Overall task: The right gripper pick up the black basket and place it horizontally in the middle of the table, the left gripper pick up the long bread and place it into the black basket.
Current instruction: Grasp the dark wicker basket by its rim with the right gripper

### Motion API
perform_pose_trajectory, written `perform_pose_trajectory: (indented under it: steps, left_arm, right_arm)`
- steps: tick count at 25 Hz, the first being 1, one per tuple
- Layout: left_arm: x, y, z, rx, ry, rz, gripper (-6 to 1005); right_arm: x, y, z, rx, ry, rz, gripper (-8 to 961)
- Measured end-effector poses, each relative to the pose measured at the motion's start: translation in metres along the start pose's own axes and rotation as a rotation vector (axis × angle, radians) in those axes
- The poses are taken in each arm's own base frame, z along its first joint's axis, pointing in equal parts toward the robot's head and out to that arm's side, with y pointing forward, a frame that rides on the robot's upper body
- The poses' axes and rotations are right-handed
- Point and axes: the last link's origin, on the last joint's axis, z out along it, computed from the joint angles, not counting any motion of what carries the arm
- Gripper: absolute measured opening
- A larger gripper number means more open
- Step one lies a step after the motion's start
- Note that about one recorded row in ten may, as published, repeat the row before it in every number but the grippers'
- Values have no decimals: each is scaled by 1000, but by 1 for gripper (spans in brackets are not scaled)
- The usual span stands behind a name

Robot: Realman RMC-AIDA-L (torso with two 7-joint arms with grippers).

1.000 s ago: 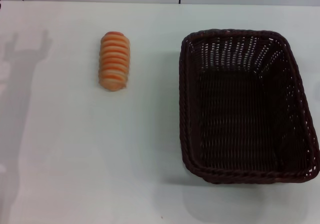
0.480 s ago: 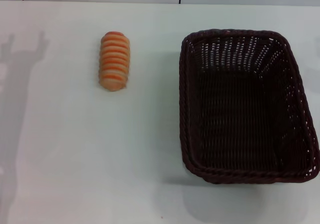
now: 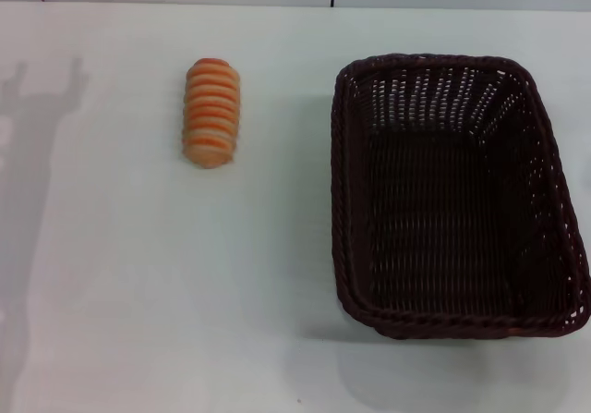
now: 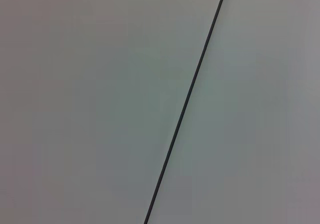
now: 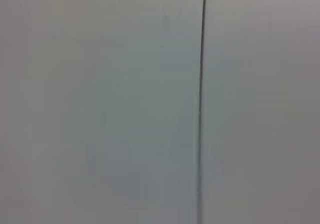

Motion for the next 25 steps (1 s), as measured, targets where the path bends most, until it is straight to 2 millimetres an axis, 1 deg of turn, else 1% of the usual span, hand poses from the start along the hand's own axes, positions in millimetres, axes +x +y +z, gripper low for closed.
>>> perform_pose_trajectory:
  steps: [1,3,4,8,9,10,12,13,14,15,18,19,20,23,24,25]
  left_arm:
    - [0,0,0,-1,0,0,863]
    - [0,1,0,-8,1,3,863]
    - [1,2,1,-12,1,5,863]
    - [1,5,2,-30,3,11,863]
    - [2,6,3,-35,7,10,863]
    - [3,7,3,-36,10,9,863]
    - [3,7,3,-36,12,8,863]
    - [3,7,3,-36,13,7,863]
    - [3,7,3,-36,13,7,863]
    - [3,7,3,-36,13,7,863]
    - [3,7,2,-35,13,6,863]
    - [3,7,2,-35,13,6,863]
    - [3,7,1,-34,13,6,862]
    - [3,6,0,-31,17,-4,862]
    - [4,5,-1,-29,21,-14,862]
    - [5,4,-2,-28,28,-34,862]
  right_arm:
    - [-2,-2,-6,-51,-65,51,764]
    - [-4,-3,-9,-82,-88,82,764]
    - [-7,-6,-10,-148,-115,145,764]
    - [-12,-4,-8,-246,-95,196,763]
    - [-19,1,-3,-285,-40,202,763]
    - [-19,1,-3,-285,-40,202,763]
    - [-27,7,4,-303,26,191,763]
    - [-33,11,7,-316,68,182,763]
    - [-43,19,11,-341,144,162,763]
    - [-43,19,11,-341,144,162,763]
    - [-62,30,15,-383,245,141,762]
    - [-73,36,16,-405,300,134,762]
    - [-73,36,16,-405,300,134,762]
    - [-85,42,17,-430,391,133,762]
    - [-90,45,17,-443,468,130,762]
    - [-90,45,17,-443,468,130,761]
